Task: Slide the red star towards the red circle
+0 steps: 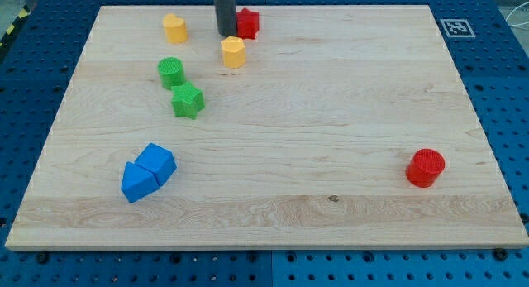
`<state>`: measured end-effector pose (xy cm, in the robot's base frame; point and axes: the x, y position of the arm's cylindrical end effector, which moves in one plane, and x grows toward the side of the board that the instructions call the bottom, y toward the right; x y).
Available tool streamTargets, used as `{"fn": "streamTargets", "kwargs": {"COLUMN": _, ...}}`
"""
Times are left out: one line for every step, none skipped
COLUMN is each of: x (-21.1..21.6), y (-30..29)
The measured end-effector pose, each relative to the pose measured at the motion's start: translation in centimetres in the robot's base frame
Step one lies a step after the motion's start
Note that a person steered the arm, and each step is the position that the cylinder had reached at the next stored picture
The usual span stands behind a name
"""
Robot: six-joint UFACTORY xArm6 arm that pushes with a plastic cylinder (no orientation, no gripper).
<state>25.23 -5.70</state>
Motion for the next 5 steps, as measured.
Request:
{"fn": "streamTargets", "kwargs": {"x": -0.3, "y": 3.5}}
{"fn": "streamTargets", "kwargs": {"x": 0.0, "y": 5.2}}
{"fn": "streamTargets", "kwargs": {"x": -0.5, "y": 2.2}}
{"fn": "streamTargets", "kwargs": {"x": -2.9, "y": 1.7}}
{"fn": "streamTargets", "kwargs": {"x": -4.0, "y": 5.1}}
